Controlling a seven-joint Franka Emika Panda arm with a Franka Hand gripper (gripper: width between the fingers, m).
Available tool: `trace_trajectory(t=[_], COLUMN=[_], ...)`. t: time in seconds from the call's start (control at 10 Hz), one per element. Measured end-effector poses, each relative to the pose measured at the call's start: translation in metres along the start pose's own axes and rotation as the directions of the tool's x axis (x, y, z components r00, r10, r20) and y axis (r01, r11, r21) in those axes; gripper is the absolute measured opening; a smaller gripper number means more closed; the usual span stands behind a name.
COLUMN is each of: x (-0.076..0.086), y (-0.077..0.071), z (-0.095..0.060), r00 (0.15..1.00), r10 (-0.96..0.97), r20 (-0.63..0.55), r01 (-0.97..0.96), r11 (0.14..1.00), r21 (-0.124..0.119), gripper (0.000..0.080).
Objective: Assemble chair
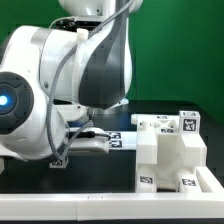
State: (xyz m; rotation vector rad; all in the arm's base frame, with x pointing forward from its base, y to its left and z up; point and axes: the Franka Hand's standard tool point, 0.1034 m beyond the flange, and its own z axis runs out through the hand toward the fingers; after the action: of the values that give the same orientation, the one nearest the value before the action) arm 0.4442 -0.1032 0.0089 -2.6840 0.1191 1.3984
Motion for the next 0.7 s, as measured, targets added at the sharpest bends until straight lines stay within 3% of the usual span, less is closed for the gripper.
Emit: trace_trajectory(t=[0.2, 0.4, 0.6, 0.7], x=[0.0, -0.016, -0.038, -0.044], y=[-0.001, -0.018, -0.034, -0.042], z=[-0.004, -0.019, -0.04, -0.044], r00=[1.0, 0.997, 0.967, 0.935], r10=[-0.002, -0.025, -0.056, -0.082], r20=[-0.021, -0.079, -0.25, -0.346], r01=[0.002, 0.024, 0.05, 0.067], r11=[1.0, 1.0, 0.998, 0.996], r21=[-0.004, -0.012, -0.032, -0.055], gripper=[0.0281, 0.0281, 0.0281, 0.0281])
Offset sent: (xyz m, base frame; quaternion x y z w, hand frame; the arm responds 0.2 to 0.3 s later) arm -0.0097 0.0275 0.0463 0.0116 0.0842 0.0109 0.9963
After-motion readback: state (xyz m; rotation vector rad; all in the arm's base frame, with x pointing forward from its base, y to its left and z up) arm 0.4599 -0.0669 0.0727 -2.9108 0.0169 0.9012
